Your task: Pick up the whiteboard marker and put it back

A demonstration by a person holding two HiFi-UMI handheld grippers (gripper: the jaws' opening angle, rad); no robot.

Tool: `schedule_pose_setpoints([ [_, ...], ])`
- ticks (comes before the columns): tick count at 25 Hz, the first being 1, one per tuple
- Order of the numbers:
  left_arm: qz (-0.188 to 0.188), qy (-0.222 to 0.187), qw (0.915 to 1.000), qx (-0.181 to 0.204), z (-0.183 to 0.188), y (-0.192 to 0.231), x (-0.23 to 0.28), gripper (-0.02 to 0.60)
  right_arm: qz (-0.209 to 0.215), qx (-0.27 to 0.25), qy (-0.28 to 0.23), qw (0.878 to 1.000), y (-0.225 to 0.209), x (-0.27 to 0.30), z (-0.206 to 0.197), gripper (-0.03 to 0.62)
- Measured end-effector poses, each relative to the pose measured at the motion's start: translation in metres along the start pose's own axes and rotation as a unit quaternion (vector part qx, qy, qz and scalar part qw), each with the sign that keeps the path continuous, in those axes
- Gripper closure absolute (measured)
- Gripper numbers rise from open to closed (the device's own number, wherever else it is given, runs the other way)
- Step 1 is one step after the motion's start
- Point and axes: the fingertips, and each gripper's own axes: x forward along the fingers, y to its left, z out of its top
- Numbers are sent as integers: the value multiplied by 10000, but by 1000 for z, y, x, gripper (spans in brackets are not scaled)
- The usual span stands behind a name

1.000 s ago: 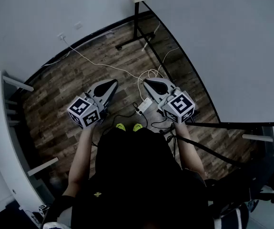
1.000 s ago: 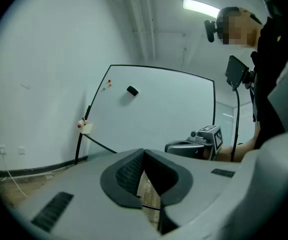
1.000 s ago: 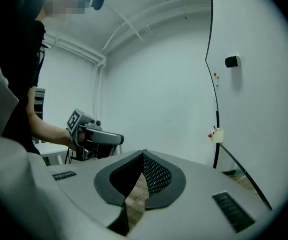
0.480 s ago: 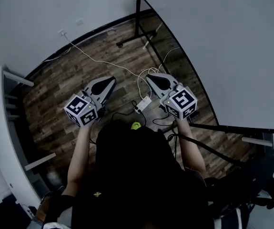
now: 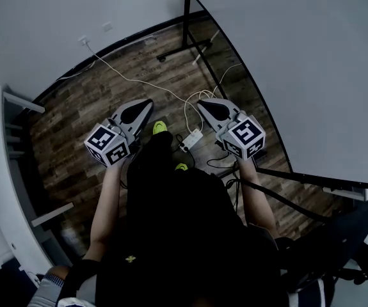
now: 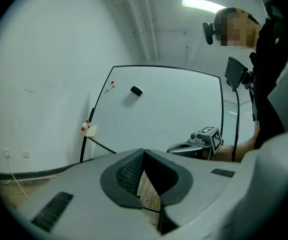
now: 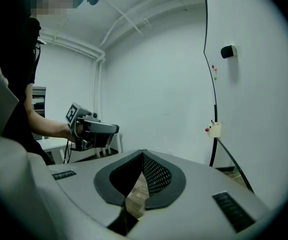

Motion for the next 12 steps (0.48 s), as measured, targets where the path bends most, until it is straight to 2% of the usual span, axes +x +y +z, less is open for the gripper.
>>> schedule_pose_setpoints([
  [8,-12,-256,9996,-154,8,55,18,563,37,-255,174,9995,-29,57,8,599],
  [12,-71,-266,9994,-219,14,96,42,562,-51,-262,184,9995,-64,92,16,599],
])
